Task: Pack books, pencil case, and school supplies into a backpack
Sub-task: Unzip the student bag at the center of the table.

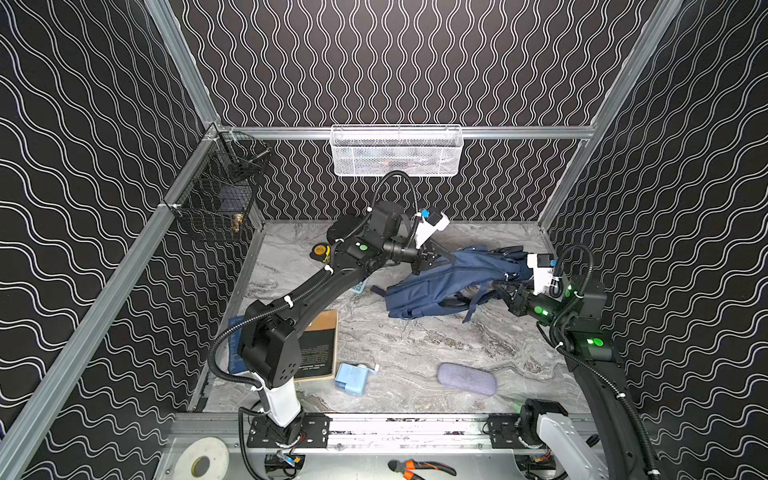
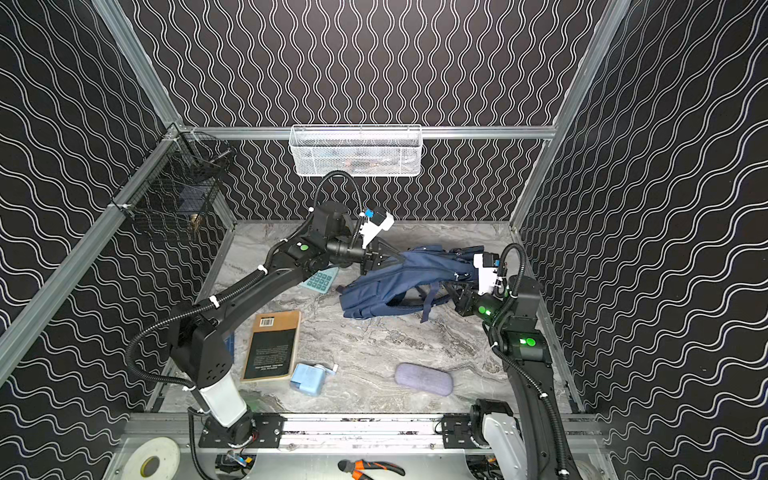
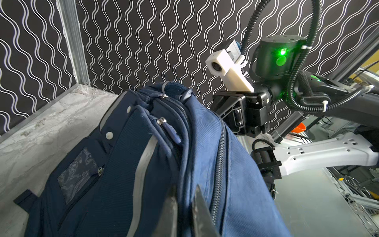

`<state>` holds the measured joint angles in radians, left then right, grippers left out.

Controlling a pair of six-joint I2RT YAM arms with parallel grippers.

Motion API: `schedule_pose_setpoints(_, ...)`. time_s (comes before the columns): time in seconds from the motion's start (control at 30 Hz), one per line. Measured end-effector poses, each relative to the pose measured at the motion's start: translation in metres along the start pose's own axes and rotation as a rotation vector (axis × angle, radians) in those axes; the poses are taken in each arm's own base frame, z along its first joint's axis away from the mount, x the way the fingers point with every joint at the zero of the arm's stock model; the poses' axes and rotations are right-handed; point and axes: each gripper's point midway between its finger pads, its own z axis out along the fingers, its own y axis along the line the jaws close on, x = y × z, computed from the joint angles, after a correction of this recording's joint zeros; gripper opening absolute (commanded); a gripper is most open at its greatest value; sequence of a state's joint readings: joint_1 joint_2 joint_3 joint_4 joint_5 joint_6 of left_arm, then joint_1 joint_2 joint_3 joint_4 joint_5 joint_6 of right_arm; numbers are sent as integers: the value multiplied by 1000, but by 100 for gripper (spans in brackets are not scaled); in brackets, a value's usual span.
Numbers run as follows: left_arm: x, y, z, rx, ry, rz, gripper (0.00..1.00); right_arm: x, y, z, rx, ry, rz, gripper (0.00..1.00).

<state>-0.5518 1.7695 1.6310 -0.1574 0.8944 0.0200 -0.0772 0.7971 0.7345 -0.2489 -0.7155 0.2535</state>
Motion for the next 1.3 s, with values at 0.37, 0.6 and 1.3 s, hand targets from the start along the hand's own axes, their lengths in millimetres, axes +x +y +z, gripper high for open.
schedule_pose_setpoints(0.37, 15, 11, 1, -57, 24, -23, 0, 16, -9, 1, 54, 42, 81, 19)
schedule_pose_setpoints(0.6, 20, 15, 1, -76, 32, -33, 0, 30, -5, 4, 6, 79, 108, 29)
schedule_pose_setpoints(1.3, 18, -4, -13, 4, 56, -25, 0, 1, -20, 4, 127, 30, -39, 57)
